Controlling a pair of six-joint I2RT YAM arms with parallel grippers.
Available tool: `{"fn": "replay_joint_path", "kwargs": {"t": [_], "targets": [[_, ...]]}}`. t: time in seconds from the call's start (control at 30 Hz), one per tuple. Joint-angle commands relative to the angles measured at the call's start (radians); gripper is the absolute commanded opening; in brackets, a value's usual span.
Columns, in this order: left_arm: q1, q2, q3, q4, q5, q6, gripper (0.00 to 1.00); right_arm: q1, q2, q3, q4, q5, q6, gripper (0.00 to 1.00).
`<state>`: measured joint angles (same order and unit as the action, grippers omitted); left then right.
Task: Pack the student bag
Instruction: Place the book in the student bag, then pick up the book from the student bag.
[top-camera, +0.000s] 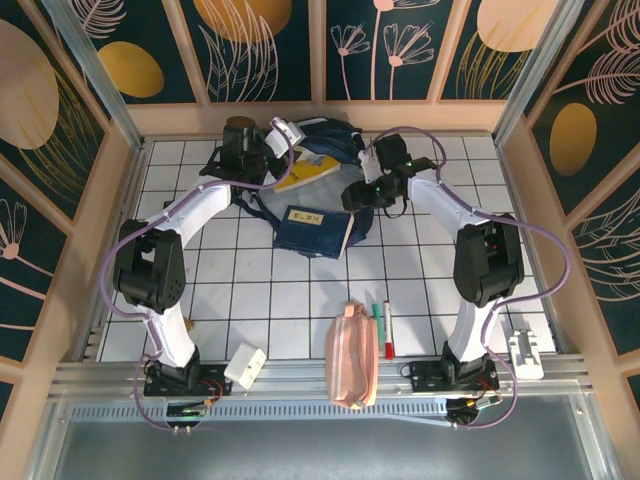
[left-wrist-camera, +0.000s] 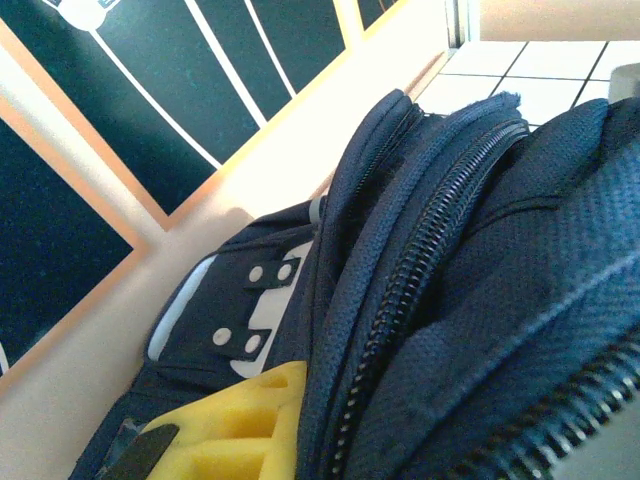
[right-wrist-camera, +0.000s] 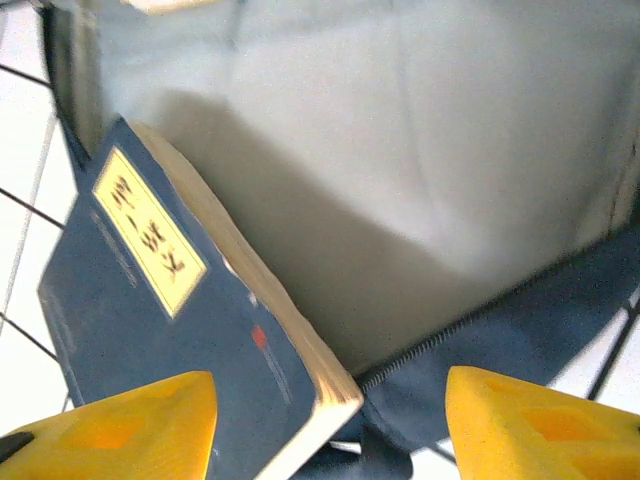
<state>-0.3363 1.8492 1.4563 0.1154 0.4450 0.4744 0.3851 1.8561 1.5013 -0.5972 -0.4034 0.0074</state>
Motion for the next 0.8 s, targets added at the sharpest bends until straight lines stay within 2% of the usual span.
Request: {"fn": "replay_joint_path", "kwargs": {"t": [0.0, 0.17, 0.33, 0.53, 0.77], "targets": [[0.011, -0.055, 0.002, 0.056, 0.028, -0.019, 0.0, 0.007, 0.055, -0.014, 0.084, -0.103, -0.042, 0.64], [0.011, -0.059, 0.001, 0.051, 0.017, -0.022, 0.0, 0.03, 0.13, -0.006, 0.143, -0.097, 0.011, 0.64], [0.011, -0.062, -0.003, 0.043, 0.016, -0.019, 0.0, 0.032, 0.203, 0.034, 0.019, -0.127, 0.01, 0.65], [0.01, -0.062, -0.005, 0.04, 0.013, -0.012, 0.0, 0.023, 0.234, -0.006, -0.079, -0.323, -0.039, 0.64], [0.011, -0.056, 0.0, 0.036, 0.019, -0.015, 0.0, 0.011, 0.255, -0.031, -0.05, -0.556, -0.047, 0.54]]}}
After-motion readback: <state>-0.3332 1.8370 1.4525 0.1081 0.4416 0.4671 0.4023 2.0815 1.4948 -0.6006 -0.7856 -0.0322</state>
